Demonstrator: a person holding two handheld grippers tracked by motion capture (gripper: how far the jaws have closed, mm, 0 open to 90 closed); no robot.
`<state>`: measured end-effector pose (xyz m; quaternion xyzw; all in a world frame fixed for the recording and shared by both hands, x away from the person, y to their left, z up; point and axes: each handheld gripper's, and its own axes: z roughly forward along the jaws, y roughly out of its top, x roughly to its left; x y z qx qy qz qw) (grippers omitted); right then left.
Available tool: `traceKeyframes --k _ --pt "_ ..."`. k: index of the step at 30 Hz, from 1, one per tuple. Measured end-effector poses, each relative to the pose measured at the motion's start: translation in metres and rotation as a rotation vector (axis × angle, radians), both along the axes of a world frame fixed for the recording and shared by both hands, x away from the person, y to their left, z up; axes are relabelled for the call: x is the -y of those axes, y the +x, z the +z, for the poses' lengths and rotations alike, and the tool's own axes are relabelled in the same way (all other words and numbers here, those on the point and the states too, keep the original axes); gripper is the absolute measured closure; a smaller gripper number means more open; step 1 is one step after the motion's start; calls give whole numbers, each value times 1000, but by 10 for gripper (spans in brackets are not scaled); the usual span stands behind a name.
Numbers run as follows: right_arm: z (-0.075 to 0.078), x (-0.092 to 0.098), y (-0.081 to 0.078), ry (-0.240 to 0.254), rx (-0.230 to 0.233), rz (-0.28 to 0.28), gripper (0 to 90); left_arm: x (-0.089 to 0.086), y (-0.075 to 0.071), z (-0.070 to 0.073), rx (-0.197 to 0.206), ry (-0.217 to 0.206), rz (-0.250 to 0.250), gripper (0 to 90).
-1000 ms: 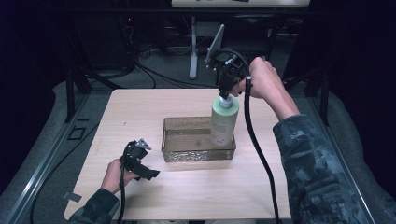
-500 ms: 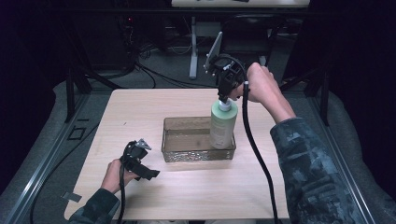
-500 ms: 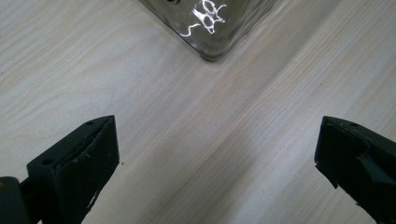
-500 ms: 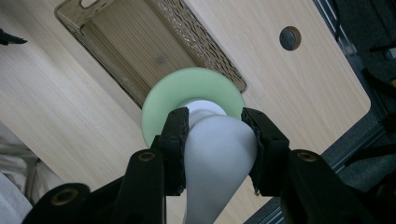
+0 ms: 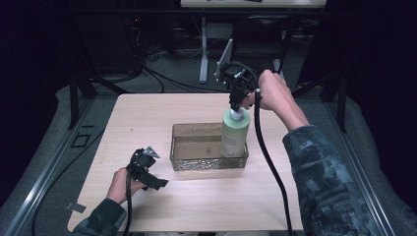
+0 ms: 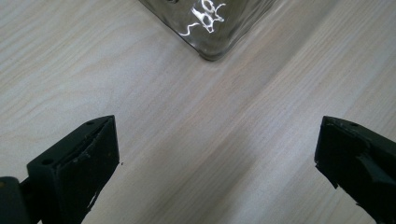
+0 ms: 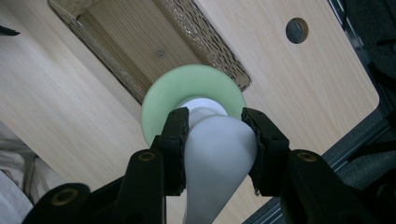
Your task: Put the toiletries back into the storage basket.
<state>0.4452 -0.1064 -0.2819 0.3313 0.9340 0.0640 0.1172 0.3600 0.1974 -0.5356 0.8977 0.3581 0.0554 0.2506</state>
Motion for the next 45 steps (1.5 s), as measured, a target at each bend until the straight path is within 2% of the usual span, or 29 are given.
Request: traceKeyframes --k 29,45 --pt "-21 10 1 -16 -24 -17 626 0 0 0 -2 0 -1 0" --pt "-33 9 1 -28 -40 -23 626 1 0 -1 -3 0 -1 0"
